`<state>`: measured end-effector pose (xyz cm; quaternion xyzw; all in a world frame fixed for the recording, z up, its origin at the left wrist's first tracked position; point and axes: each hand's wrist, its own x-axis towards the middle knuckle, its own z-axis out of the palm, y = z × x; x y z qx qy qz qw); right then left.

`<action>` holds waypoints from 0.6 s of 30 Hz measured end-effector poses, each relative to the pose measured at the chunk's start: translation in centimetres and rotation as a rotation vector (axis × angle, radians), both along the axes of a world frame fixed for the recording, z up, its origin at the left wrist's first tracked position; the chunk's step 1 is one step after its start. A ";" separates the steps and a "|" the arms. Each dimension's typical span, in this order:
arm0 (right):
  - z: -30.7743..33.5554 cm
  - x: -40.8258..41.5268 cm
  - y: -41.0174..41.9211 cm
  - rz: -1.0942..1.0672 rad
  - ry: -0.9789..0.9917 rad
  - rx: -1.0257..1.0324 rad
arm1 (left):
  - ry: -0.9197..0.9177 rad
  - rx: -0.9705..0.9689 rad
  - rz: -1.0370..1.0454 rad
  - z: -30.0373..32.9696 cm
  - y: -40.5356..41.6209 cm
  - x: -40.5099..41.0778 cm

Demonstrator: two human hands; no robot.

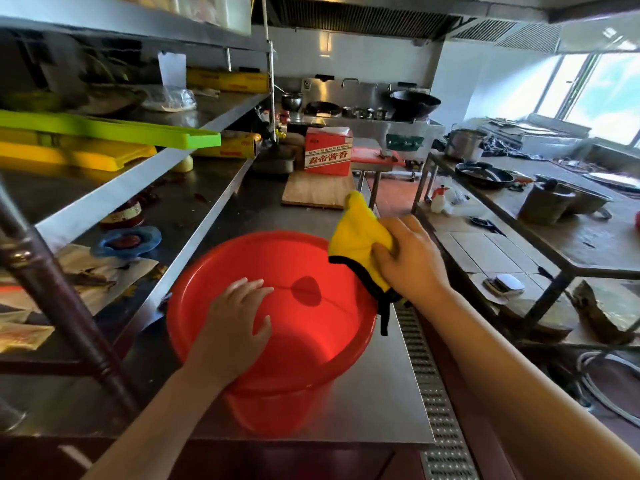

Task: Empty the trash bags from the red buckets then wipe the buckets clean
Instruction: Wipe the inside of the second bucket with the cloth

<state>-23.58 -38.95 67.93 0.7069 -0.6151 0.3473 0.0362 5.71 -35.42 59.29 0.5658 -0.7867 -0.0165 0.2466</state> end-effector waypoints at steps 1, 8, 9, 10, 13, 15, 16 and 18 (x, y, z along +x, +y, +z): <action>0.3 1.2 -0.2 0.029 0.010 -0.002 | 0.019 -0.010 -0.005 -0.1 0.0 0.1; -1.1 8.0 -1.4 0.191 0.053 0.018 | 0.324 -0.023 -0.033 0.1 -0.1 0.6; -1.6 8.7 -1.6 0.201 0.062 0.038 | 0.433 -0.010 -0.023 0.4 -0.1 0.7; -2.1 9.2 -1.7 0.207 0.070 0.063 | 0.531 -0.011 -0.010 0.7 -0.1 0.9; -4.0 9.7 -1.9 0.218 0.068 0.119 | 0.523 -0.065 -0.016 1.1 -0.6 2.5; -5.0 9.5 -1.8 0.217 0.071 0.127 | 0.329 -0.079 -0.016 0.7 -1.5 4.2; -5.4 9.5 -1.9 0.212 0.074 0.131 | 0.251 -0.047 0.011 0.6 -2.1 5.1; -5.8 9.3 -1.9 0.199 0.078 0.143 | 0.148 0.099 0.118 0.7 -3.5 6.6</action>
